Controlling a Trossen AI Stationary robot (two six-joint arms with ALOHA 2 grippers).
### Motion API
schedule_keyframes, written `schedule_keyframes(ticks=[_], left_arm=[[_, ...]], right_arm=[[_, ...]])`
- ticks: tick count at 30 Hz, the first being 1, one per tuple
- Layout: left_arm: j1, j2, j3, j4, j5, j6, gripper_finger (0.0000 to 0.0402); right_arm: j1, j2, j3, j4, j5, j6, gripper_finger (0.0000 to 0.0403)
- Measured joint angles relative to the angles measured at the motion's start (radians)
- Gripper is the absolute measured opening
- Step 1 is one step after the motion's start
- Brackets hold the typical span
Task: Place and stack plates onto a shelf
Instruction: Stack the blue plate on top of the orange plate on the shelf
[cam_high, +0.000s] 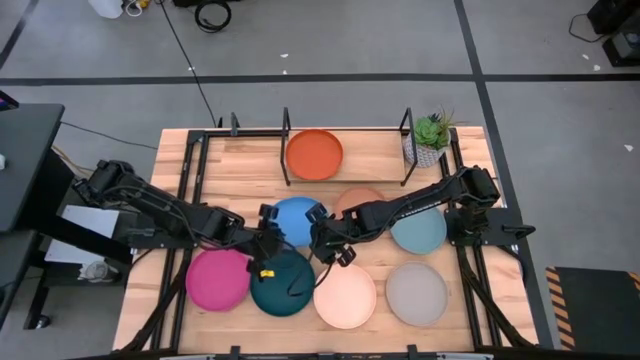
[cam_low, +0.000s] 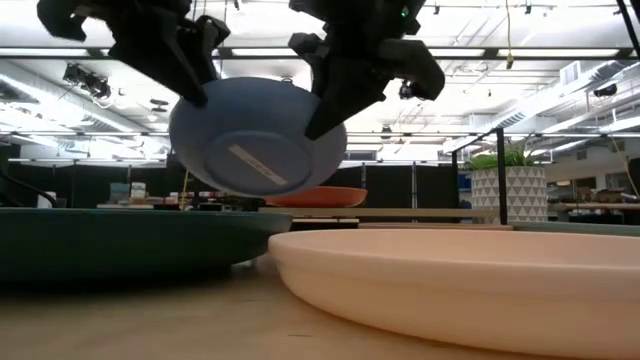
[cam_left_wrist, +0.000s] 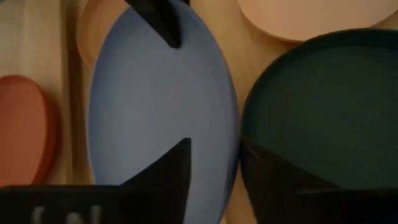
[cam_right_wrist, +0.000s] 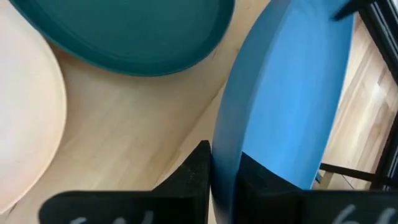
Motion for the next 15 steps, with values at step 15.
schedule_keyframes(ticks=[15], left_arm=[[-0.177,-0.178,-0.183,0.117,-0.196,-0.117,0.0181]], right_arm=[[0.034,0.000,0.000,-0.176,0.080,0.034,0.0033]])
